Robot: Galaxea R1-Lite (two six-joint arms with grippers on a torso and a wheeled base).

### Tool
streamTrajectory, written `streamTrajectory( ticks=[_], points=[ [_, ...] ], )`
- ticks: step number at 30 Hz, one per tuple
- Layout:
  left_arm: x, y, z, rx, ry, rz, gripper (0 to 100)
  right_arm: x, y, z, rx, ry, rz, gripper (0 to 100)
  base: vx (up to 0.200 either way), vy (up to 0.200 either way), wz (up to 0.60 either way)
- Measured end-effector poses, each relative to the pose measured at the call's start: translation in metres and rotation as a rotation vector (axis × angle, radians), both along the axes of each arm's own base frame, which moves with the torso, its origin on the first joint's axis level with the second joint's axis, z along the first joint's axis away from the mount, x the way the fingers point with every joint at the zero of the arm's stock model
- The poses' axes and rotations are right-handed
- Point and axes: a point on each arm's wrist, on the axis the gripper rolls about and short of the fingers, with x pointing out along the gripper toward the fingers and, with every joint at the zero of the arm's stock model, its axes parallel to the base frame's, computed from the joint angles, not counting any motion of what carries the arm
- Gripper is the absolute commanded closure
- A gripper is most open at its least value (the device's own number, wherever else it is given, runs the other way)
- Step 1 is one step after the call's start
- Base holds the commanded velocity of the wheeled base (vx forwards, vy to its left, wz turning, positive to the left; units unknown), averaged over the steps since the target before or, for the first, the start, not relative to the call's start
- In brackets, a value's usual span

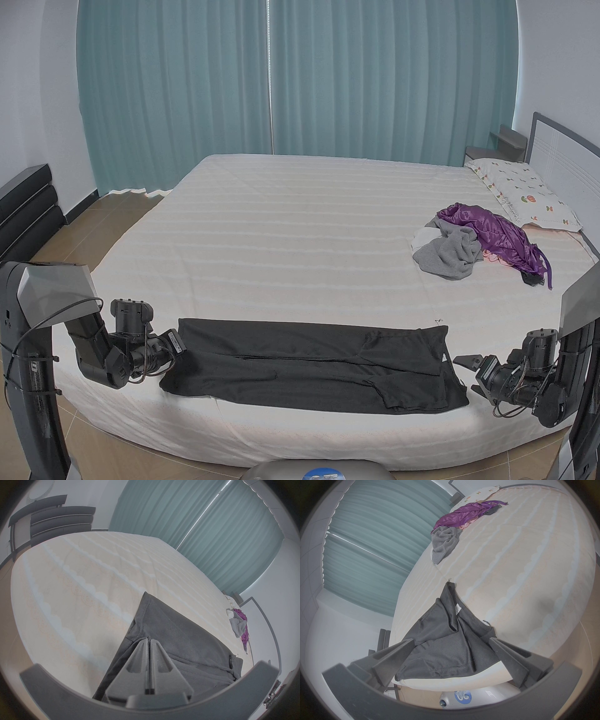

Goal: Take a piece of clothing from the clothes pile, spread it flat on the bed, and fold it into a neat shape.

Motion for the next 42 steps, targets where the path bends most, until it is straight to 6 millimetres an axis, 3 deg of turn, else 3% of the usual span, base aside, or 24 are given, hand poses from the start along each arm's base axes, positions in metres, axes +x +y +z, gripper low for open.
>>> streamTrajectory(
  ticks=[11, 18, 23, 24, 32, 42],
  points=[
    [0.001, 0.003, 0.002, -0.001, -0.006, 0.008, 100, 0.019, 0.017, -0.008, -0.056, -0.058, 0.107, 0, 0.0, 0.0, 0.0],
    [0.0, 0.003, 0.001, -0.001, -0.002, 0.009, 100, 0.034, 0.018, -0.028, -0.184, -0.088, 0.214, 0, 0.0, 0.0, 0.0],
    [0.0, 0.003, 0.001, -0.002, 0.0, 0.009, 100, 0.044, 0.019, -0.041, -0.171, -0.095, 0.261, 0, 0.0, 0.0, 0.0],
    [0.0, 0.003, 0.0, -0.002, 0.001, 0.009, 100, 0.045, 0.019, -0.043, -0.166, -0.096, 0.268, 100, 0.0, 0.0, 0.0],
    [-0.001, 0.003, 0.0, -0.002, 0.002, 0.01, 100, 0.05, 0.02, -0.05, -0.177, -0.101, 0.291, 100, 0.0, 0.0, 0.0],
    [0.002, 0.003, -0.001, 0.011, -0.002, 0.024, 100, 0.054, 0.007, -0.05, -0.183, -0.107, 0.25, 100, 0.0, 0.0, 0.0]
  ],
)
